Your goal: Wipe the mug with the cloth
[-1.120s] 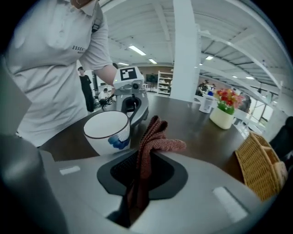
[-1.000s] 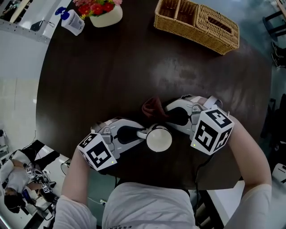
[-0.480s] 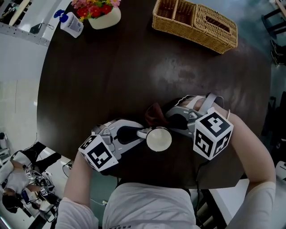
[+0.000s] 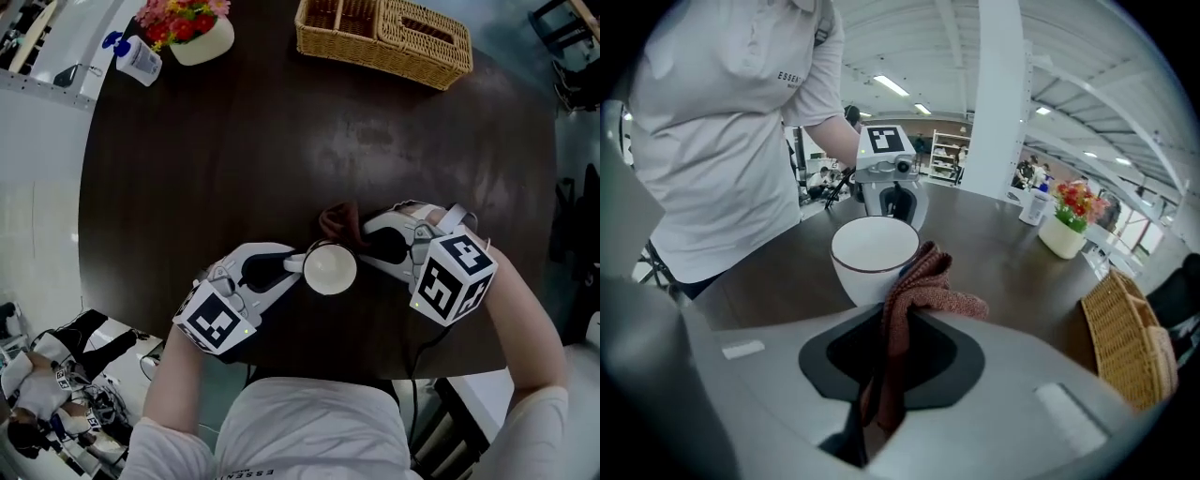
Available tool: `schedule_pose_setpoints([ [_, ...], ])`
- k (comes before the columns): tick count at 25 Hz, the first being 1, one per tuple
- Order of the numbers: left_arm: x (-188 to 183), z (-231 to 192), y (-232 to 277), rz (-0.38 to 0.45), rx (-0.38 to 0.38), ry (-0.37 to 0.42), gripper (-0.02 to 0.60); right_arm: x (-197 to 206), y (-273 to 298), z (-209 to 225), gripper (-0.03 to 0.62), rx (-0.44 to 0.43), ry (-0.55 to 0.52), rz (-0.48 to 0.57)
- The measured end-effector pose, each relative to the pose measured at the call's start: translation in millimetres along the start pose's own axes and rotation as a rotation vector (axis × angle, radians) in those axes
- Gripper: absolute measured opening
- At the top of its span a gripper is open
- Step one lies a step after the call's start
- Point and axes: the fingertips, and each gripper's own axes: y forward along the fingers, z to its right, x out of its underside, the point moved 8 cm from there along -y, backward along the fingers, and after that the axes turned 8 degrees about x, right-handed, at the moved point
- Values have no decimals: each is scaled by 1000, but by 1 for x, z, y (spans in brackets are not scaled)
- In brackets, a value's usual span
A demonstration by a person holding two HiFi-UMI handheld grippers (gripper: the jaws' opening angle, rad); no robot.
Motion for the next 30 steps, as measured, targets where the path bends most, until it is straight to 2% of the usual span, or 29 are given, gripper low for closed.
schedule_pose_setpoints([
  [6, 3, 5, -1, 33, -69, -21, 77, 10, 0, -24, 78, 165, 209, 32],
  [12, 6, 17, -2, 46, -147, -30, 77, 11, -7, -63, 78, 318, 374, 27],
  [14, 7, 20, -2, 52, -163, -34, 77, 11, -10, -73, 78, 395, 439, 7],
  [16, 9, 25, -2, 64, -155, -16, 77, 10, -12, -81, 78, 486, 521, -9],
  [19, 6, 32, -5, 94, -117, 70, 77, 2, -18, -93, 78, 576, 646, 32],
  [22, 1, 33, -6, 95, -89, 137, 77, -3, -19, -107, 78, 620, 756, 67],
  [25, 3, 32, 0, 75, -60, 174, 77, -5, -14, -122, 78, 636, 814, 59],
  [30, 2, 30, 0, 114, -69, 159, 77, -9, -12, -137, 78, 667, 882, 62],
])
